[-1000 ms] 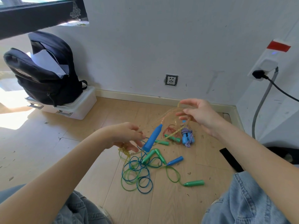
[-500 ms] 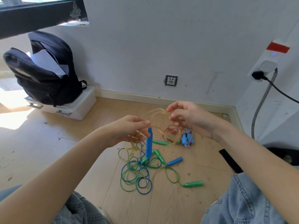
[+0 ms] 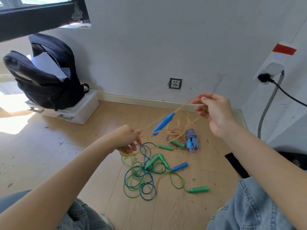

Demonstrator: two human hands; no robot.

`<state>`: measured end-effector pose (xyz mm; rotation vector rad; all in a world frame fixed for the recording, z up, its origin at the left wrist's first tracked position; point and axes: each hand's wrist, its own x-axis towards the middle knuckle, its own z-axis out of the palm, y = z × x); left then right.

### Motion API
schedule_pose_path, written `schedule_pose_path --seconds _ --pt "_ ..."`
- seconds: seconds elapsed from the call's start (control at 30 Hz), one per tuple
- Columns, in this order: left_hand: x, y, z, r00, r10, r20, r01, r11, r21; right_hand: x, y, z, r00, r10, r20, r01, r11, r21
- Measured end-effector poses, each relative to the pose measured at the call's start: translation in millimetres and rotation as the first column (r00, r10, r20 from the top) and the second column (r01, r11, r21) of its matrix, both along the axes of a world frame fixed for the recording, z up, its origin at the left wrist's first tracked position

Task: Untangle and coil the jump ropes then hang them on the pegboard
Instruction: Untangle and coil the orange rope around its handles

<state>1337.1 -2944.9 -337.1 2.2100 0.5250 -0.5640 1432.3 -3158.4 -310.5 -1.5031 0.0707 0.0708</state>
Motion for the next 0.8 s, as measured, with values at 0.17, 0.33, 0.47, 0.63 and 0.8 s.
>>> schedule_pose_path --seconds 0.17,0.33,0.47,0.63,0.8 --pt "1 0 -3 0.981 -0.114 0.154 0.1 0.99 0.097 -17 7 14 0.848 0.53 0.001 -0.526 0.843 0.114" --pt "1 -19 13 0.89 -0.094 0.447 0.29 0.872 -0.394 -25 14 15 0.699 0.714 0.047 -0.713 0.691 0.119" --pt "2 -20 11 0.912 -0.067 0.405 0.237 0.891 -0.388 -15 9 18 0.803 0.585 0.114 -0.591 0.757 0.28" --pt "-2 -26 2 0.944 -0.036 0.329 0.203 0.849 -0.489 -24 15 15 0.706 0.696 0.13 -0.691 0.638 0.34" --pt "-5 -47 -8 0.908 -0.225 0.354 0.378 0.804 -0.458 -30 28 13 0.677 0.716 0.172 -0.714 0.581 0.391"
